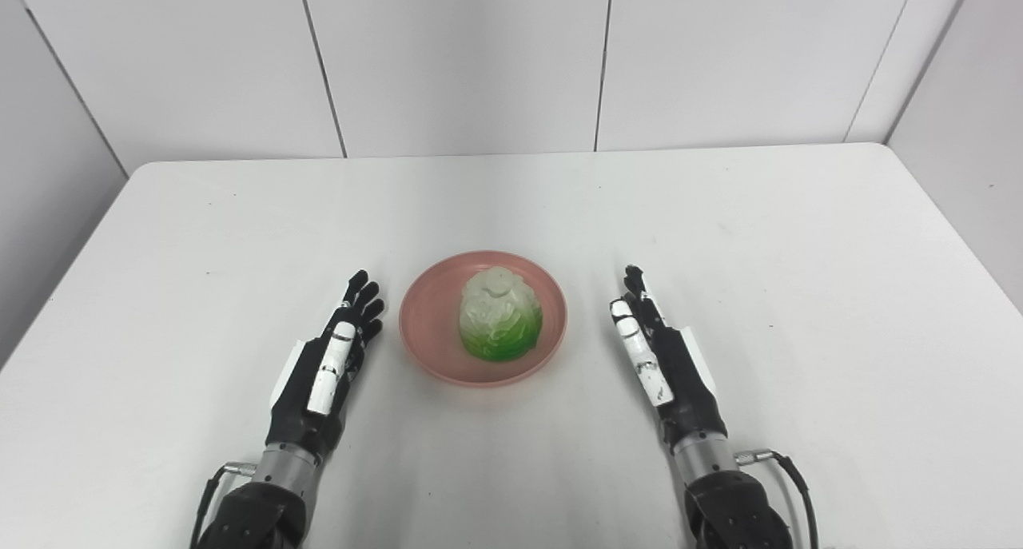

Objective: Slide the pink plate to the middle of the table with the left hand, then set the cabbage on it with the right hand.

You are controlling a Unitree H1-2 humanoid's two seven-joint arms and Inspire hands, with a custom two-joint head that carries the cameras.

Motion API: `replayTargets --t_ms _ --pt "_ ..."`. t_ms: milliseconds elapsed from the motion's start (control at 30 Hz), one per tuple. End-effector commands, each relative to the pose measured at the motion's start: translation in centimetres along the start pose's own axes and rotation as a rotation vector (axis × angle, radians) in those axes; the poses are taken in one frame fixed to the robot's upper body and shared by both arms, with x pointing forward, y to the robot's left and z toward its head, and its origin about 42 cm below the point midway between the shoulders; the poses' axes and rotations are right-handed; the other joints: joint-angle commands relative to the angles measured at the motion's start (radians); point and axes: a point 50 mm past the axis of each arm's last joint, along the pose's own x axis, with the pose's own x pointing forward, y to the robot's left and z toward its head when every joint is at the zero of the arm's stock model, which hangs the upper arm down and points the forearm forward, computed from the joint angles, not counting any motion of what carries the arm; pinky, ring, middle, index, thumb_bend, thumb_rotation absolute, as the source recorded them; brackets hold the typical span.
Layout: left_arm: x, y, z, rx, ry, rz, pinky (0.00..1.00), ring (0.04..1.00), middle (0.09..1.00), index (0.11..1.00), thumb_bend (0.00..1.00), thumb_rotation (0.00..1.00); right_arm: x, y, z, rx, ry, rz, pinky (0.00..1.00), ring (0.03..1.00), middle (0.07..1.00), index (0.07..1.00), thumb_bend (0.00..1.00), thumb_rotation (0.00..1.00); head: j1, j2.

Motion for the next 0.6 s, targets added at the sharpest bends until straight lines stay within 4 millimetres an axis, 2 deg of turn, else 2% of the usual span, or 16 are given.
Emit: replayTargets --t_ms 0,567 --pt "0.30 0.68 0.06 0.006 0.009 0.020 0.99 0.982 0.996 0.997 0.43 1.00 0.58 0.53 0.80 0.005 -0.014 0.025 1.00 0.984 0.996 0.984 0.24 1.00 0.001 0.001" --pt "0.35 0.75 -0.08 0.010 0.008 0.016 0.99 0.981 0.996 0.997 0.44 1.00 0.70 0.51 0.87 0.012 -0.019 0.033 1.00 0.983 0.993 0.986 0.22 1.00 0.002 0.001"
